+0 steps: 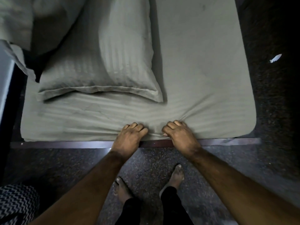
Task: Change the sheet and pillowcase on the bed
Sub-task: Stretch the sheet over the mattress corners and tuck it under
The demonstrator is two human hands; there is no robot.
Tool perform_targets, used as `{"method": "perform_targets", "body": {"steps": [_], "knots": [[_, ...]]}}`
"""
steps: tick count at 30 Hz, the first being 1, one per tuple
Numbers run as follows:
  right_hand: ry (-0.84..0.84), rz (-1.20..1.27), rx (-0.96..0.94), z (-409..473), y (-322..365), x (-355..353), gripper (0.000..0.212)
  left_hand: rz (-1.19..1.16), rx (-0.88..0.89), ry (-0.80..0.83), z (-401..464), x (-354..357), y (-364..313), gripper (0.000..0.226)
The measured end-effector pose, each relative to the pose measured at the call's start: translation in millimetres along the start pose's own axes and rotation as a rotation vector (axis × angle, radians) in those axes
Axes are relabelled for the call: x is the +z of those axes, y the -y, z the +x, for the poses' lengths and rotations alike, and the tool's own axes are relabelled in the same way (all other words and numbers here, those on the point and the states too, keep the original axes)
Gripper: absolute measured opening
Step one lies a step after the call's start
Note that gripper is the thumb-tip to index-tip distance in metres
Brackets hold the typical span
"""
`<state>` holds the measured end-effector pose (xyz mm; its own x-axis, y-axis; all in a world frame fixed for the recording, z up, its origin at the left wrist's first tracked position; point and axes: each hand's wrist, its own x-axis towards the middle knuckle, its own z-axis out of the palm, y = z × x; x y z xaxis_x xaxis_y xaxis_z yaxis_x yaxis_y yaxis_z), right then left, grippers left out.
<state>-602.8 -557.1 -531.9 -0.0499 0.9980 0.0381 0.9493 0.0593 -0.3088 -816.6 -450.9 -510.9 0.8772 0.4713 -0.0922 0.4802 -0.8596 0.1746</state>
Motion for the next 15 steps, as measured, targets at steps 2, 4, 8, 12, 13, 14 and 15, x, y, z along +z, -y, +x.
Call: {"method": "perform_targets", "body": {"steps": [2,4,8,12,13,14,15], "knots": [[0.019,-0.047,0.007,7,3,-5,0.019,-0.009,-0.037,0.046,4,-4,4,0.019],[0.045,-0.100,-0.007,9,6,-9,0.021,-0.014,-0.070,0.084,6,-7,9,0.020],[0.010,-0.126,0.193,-27,-12,-9,0.041,0.013,-0.189,0.081,-16,-8,30,0.030],[-0.006,-0.129,0.275,-48,-23,-17,0.035,-0.039,-0.376,0.057,-39,-6,50,0.048],[0.000,-0.156,0.255,-45,-23,-20,0.030,-0.049,-0.411,0.054,-39,-6,51,0.055],[0.003,-0.178,0.229,-39,-22,-22,0.023,-0.054,-0.436,0.048,-39,-7,52,0.062],[0.003,-0.189,0.202,-35,-22,-23,0.016,-0.059,-0.450,0.044,-38,-7,52,0.067]]}}
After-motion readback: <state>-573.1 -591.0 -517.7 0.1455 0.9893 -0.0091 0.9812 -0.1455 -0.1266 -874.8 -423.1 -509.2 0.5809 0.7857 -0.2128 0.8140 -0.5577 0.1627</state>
